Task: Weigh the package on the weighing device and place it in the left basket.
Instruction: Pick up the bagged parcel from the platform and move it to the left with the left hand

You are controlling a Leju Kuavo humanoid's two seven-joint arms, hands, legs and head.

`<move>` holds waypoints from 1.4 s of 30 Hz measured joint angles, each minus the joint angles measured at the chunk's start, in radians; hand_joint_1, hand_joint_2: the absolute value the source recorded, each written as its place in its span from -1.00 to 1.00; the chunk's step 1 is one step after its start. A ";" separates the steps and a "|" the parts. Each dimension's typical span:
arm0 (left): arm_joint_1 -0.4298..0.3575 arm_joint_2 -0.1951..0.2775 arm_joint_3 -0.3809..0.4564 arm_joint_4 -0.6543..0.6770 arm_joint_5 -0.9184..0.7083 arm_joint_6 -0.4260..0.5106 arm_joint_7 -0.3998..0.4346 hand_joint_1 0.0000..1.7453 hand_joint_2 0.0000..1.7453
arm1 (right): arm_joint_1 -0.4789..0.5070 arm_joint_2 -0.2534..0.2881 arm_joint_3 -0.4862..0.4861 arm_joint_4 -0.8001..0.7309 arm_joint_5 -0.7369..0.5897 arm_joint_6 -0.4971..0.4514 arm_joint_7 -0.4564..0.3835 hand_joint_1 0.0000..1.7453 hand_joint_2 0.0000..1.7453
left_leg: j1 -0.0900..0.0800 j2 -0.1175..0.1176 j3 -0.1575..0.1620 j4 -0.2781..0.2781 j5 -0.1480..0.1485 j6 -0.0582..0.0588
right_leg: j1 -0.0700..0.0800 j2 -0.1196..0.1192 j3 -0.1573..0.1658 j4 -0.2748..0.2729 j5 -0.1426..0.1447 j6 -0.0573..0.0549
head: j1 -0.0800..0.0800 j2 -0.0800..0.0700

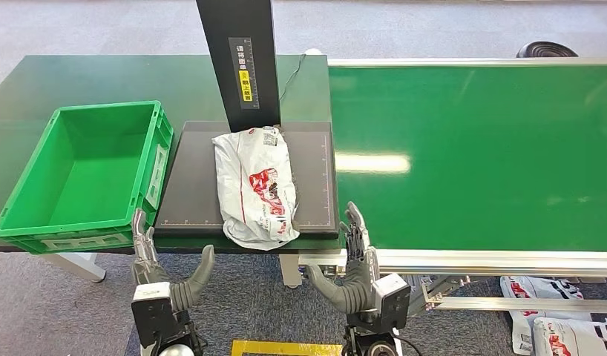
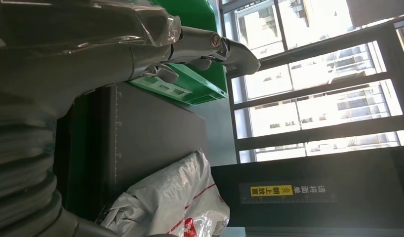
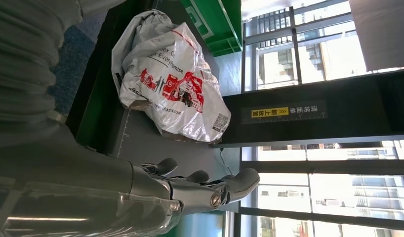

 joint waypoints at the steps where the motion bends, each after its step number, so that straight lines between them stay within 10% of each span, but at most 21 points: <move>1: 0.000 0.000 0.002 0.000 0.000 0.000 0.000 -1.00 1.00 | 0.000 0.000 0.000 -0.001 0.000 0.000 0.000 -1.00 1.00 | 0.000 0.000 0.000 0.000 0.000 0.000 | 0.000 0.000 0.000 0.000 0.000 0.000 | 0.000 0.000; 31: -0.032 0.007 0.062 -0.021 -0.203 -0.080 0.092 -1.00 1.00 | 0.015 0.005 -0.011 -0.024 -0.026 -0.022 0.002 -1.00 1.00 | 0.000 0.000 0.001 0.000 0.000 0.000 | 0.000 0.000 0.000 0.000 0.000 0.000 | 0.000 0.000; 34: -0.199 0.087 0.031 0.063 -0.409 -0.295 0.250 -1.00 1.00 | 0.016 0.005 -0.014 -0.025 -0.018 0.003 0.002 -1.00 1.00 | 0.000 -0.007 0.000 0.000 0.005 0.000 | 0.000 -0.007 -0.001 0.000 0.001 -0.001 | 0.001 0.000; 37: -0.556 0.199 -0.012 0.340 -0.484 -0.532 0.296 -1.00 1.00 | 0.004 0.012 -0.016 -0.020 0.002 0.031 0.002 -1.00 1.00 | 0.000 -0.008 -0.005 0.000 0.012 -0.003 | 0.001 -0.011 -0.003 0.001 0.008 -0.006 | 0.002 0.000; 42: -0.842 0.267 -0.047 0.615 -0.472 -0.516 0.253 -1.00 1.00 | 0.004 0.018 -0.024 -0.013 0.010 0.040 0.001 -1.00 1.00 | 0.000 0.008 -0.003 0.000 0.013 -0.004 | 0.000 0.005 -0.006 0.001 0.014 -0.006 | 0.002 0.000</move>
